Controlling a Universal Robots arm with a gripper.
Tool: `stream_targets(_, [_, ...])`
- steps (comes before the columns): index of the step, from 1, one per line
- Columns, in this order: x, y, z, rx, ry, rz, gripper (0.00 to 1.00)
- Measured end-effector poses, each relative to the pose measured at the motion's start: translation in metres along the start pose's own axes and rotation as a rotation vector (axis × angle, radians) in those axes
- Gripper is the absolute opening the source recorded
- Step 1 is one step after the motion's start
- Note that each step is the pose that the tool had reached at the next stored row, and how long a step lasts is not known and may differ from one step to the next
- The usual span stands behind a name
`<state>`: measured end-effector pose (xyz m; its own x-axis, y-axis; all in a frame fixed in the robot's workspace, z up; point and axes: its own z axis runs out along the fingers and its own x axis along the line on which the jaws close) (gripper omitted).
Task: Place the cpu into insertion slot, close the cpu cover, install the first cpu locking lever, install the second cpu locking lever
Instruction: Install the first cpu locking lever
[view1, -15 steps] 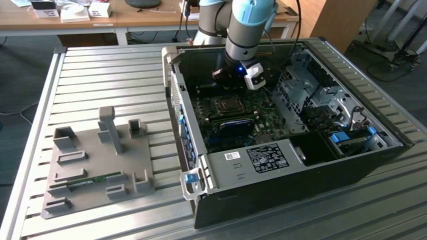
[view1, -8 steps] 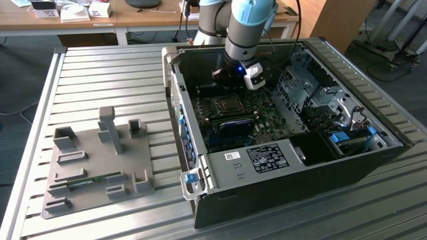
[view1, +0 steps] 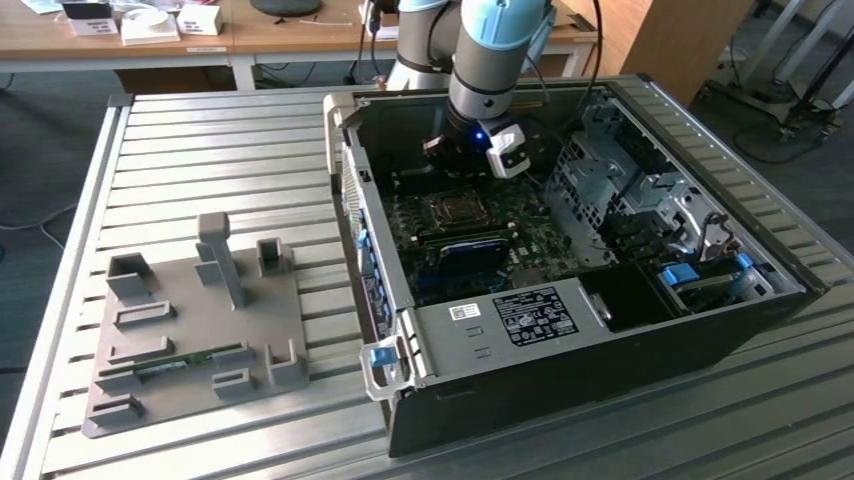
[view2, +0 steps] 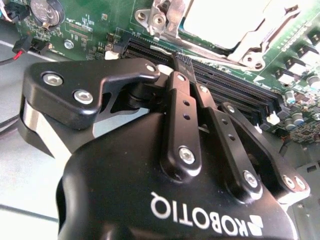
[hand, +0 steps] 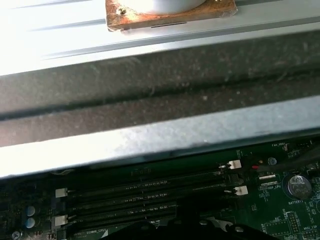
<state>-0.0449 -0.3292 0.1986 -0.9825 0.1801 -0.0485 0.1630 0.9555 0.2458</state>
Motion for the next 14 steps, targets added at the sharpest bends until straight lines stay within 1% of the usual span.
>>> stream_targets(5, [0.0006, 0.0001, -0.0001, 0.0, -0.0011, 0.0, 0.11])
stream_targets(14, [0.001, 0.0006, 0.001, -0.0023, -0.0066, -0.001, 0.11])
